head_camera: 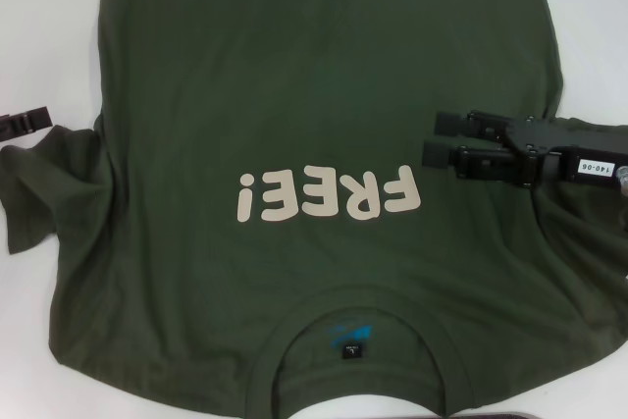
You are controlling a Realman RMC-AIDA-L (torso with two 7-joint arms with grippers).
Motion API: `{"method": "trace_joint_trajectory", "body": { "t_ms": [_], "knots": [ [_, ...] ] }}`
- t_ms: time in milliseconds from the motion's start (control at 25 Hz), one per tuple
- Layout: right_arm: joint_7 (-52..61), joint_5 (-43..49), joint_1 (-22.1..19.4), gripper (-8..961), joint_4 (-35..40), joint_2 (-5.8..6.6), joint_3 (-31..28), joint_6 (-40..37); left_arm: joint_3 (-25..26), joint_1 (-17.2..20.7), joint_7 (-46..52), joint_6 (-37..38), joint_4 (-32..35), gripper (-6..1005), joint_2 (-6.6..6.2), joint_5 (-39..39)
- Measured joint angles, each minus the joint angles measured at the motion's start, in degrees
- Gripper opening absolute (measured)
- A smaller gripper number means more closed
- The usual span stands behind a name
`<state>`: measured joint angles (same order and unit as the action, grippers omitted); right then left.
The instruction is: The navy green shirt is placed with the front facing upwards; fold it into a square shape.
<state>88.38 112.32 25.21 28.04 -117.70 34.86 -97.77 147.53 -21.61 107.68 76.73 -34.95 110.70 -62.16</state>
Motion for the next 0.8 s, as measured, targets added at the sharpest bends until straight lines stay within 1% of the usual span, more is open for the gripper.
{"method": "trace_joint_trajectory", "body": {
  "t_ms": [440, 800],
  "knots": [
    [0.0, 0.0, 0.0, 926, 0.0, 0.13, -0.2, -0.1, 0.4, 1.1, 0.7, -1.2, 0.0, 824, -0.10, 1.4],
    [-0.1, 0.0, 0.0, 926, 0.0, 0.19, -0.1, -0.1, 0.0, 1.2, 1.2, -0.1, 0.0, 823, -0.17, 3.7]
  ]
}}
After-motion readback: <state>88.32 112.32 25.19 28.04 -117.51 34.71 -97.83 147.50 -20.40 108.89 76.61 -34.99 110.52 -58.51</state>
